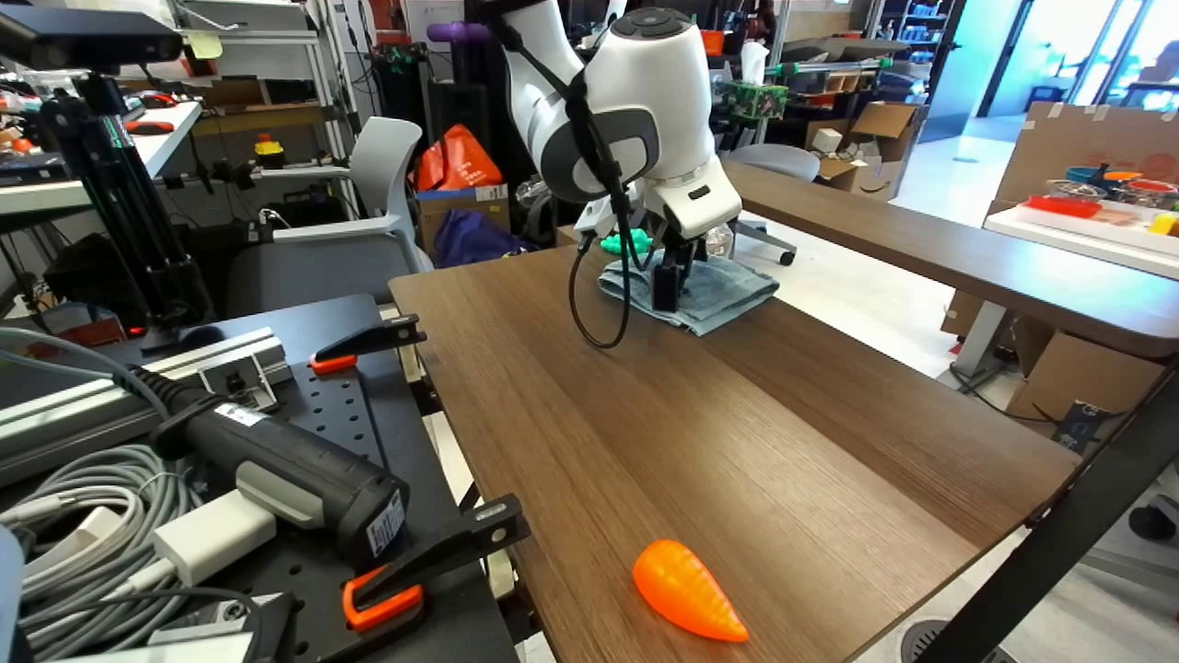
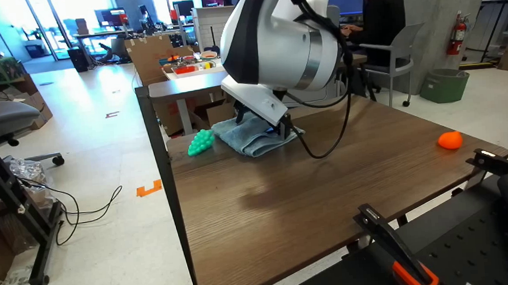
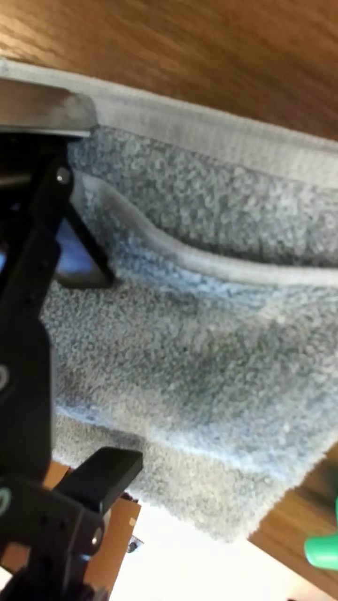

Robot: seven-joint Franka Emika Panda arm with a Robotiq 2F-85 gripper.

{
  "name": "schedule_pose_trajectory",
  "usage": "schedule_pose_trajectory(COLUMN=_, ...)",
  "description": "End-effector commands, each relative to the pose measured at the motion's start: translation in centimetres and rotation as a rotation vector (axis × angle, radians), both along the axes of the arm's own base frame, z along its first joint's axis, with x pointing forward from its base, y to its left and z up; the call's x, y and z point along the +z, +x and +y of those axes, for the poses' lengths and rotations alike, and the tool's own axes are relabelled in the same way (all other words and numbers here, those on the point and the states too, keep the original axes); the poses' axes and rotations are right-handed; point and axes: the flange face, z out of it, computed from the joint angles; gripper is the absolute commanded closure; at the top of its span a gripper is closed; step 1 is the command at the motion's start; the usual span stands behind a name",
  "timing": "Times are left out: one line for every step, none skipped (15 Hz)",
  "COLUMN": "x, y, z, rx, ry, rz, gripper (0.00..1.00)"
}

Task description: Use the towel to wipe the table

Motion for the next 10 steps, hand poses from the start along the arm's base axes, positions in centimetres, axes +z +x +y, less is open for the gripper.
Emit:
schedule_pose_trajectory(x=-0.9, y=1.0, z=-2.5, rx=-0.067, ry=-0.013, rz=-0.069, gripper=0.00)
schedule_pose_trajectory(x=-1.0, y=0.8, z=-2.6, rx=-0.085, ry=-0.025, rz=-0.080, gripper=0.00)
schedule_pose_trajectory(x=-1.0, y=0.7, z=-2.7, rx=-0.097, ry=-0.030, rz=-0.083, gripper=0.00)
schedule_pose_trajectory(x=-1.1, y=0.6, z=-2.8, rx=-0.107, ry=-0.042, rz=-0.082, gripper=0.00)
schedule_pose_trajectory(x=-1.1, y=0.4, z=-3.0, rx=-0.124, ry=-0.063, rz=-0.077, gripper=0.00)
schedule_pose_trajectory(x=-1.0, y=0.3, z=-3.3, rx=-0.141, ry=-0.080, rz=-0.076, gripper=0.00)
schedule_pose_trajectory(x=-1.0, y=0.2, z=-3.5, rx=-0.161, ry=-0.096, rz=-0.076, gripper=0.00)
schedule_pose_trajectory(x=-1.2, y=0.1, z=-3.7, rx=-0.178, ry=-0.107, rz=-0.062, gripper=0.00)
schedule_pose_trajectory(x=-1.3, y=0.0, z=-3.9, rx=-0.181, ry=-0.114, rz=-0.032, gripper=0.00)
schedule_pose_trajectory(x=-0.2, y=0.2, z=-3.1, rx=-0.137, ry=-0.091, rz=-0.054, gripper=0.00)
